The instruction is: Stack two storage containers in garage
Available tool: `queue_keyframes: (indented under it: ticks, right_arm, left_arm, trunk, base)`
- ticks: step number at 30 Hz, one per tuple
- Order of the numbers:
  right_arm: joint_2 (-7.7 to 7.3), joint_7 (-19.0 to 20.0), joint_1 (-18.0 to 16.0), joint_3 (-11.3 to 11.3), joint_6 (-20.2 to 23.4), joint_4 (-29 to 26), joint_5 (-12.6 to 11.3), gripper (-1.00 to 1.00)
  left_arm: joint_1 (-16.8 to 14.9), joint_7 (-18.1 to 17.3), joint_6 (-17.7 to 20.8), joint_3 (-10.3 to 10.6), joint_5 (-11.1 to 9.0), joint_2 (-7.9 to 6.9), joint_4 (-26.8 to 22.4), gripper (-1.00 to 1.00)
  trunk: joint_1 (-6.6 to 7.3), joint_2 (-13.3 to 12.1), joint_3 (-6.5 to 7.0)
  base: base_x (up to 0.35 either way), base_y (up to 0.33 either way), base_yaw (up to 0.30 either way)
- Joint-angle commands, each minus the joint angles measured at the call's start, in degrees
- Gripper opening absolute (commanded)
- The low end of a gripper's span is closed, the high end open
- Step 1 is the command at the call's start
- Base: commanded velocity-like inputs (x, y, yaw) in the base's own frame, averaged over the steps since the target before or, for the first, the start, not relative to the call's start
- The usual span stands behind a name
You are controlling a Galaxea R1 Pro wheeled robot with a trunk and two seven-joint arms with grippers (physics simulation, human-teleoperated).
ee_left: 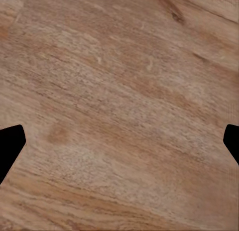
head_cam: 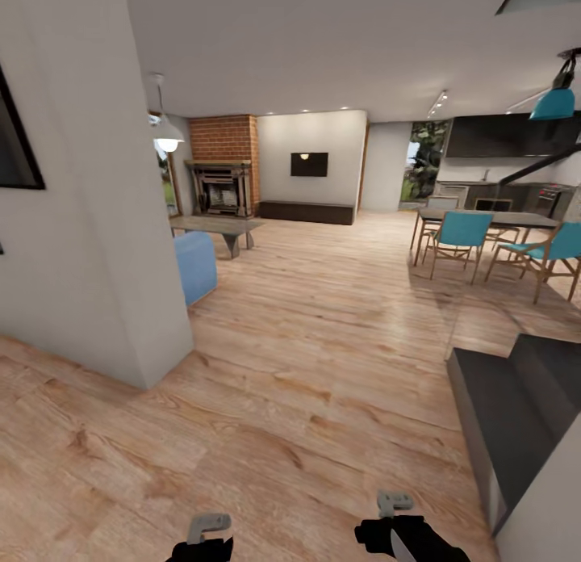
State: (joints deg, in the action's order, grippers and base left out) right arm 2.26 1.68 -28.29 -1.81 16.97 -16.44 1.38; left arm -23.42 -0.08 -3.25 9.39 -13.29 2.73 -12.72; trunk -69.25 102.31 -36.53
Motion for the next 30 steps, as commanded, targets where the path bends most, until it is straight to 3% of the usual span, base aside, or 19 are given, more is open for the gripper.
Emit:
queue_keyframes:
  ticks: [1,30]
  right_arm:
    - [0.02,0.17,-0.01,-0.2,0.34,-0.13,0.15,1.0]
    - [-0.22,0.11,-0.01,-0.35,0.32,-0.15,0.18,1.0]
  left_arm:
    - [-0.04,-0.01,-0.23,0.45,-0.6,-0.02,0.07,1.0]
    - [-0.04,-0.01,-0.27,0.47,-0.51,0.0,0.07,1.0]
  trunk:
    - [-0.03,0.02,-0.06]
    - [-0.03,0.02,-0.06]
  base:
    - [0.304,0.166,-0.071]
    - [0.322,0.114,-0.021]
